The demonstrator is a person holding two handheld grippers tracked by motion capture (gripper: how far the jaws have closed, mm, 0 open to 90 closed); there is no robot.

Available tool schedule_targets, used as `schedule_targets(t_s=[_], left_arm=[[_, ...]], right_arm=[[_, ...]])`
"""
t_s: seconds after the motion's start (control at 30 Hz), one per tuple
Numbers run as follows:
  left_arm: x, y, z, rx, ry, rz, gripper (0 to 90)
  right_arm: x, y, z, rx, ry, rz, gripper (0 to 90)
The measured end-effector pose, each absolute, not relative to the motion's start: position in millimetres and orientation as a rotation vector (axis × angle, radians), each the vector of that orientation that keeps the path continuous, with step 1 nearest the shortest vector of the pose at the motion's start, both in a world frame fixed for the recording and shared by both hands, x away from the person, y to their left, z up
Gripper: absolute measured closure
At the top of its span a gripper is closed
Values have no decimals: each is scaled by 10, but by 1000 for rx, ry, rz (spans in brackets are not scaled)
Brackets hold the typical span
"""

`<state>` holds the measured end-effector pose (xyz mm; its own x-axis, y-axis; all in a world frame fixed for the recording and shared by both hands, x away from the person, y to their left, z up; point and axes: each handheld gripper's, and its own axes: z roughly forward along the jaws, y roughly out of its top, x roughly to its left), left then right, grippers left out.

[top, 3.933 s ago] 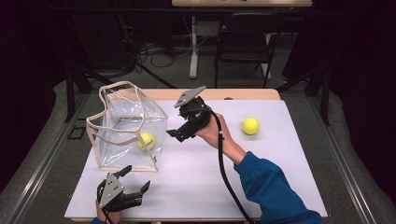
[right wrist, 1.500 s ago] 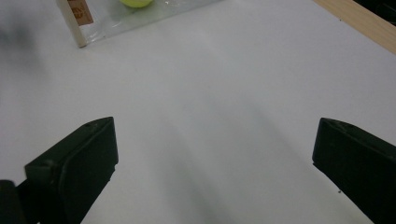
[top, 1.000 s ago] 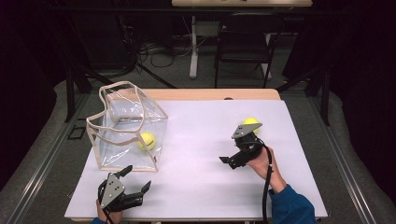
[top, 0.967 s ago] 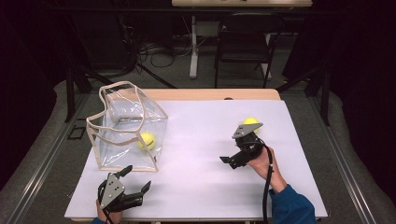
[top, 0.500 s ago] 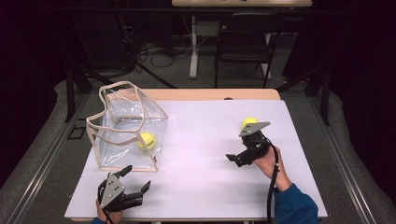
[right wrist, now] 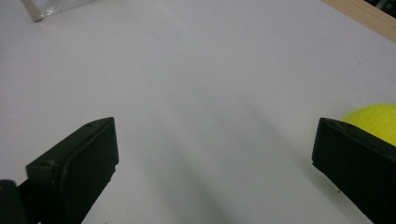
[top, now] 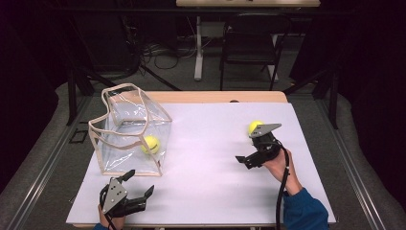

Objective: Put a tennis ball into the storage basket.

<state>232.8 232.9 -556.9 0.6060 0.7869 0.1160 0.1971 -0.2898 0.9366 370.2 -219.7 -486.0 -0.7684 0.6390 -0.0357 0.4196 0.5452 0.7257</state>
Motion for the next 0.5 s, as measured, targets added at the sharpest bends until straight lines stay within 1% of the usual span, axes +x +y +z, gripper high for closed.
schedule_targets(t_s=[0.5], left_arm=[[2323,2316,-5568,1810,798,723,162]], right_arm=[[3752,-2385,-4825,959,2430,1041,0]])
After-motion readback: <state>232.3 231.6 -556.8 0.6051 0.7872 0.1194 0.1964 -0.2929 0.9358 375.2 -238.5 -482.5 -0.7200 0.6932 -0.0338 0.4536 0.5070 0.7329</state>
